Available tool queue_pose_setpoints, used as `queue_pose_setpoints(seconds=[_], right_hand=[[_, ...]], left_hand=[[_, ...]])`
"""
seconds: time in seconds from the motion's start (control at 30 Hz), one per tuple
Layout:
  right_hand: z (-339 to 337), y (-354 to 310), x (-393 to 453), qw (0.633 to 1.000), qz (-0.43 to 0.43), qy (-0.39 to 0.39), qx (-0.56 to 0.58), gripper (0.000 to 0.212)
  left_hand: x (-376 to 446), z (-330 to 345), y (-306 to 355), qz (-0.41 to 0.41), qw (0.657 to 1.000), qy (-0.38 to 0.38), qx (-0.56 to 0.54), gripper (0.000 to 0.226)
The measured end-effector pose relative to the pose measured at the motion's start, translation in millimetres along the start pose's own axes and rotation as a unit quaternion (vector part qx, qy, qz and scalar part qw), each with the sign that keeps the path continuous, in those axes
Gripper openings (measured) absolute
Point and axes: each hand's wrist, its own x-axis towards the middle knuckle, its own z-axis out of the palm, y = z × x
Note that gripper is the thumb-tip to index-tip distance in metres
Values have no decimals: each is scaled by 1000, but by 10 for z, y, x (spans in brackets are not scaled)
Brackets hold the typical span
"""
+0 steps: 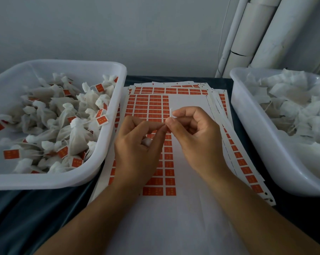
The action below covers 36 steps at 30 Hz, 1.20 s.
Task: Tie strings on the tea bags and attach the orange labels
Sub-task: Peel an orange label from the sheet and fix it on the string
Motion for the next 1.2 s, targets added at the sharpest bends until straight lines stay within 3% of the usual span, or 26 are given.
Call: queue_pose_setpoints(seconds=[0.2,0.33,0.43,0.53,0.87,1.0,1.2], right_hand=[[-72,23,51,995,-36,-44,-80,20],[-138,55,120,993,-6,-51,-105,27],[-161,62,142,989,48,-126,-57,35],[-140,65,118,983,49,-174,-45,29],[-125,63,106,991,-12,-91,-99,12],[-86,-1,97,987,-32,-91,-127,13],[38,-371,293,981,-98,-83,-145,16]], left_hand=[[12,10,8,-29,1000,-11,5,9],[30,-12,18,-86,995,-20,-37,3],[40,-23,28,-107,990,-44,-82,7],[35,-18,4,-103,986,-66,-113,5],[16,68,-39,-127,971,-161,-124,7],[-21,95,-66,-112,977,-169,-65,29],[36,36,-111,-186,959,-167,-132,68]])
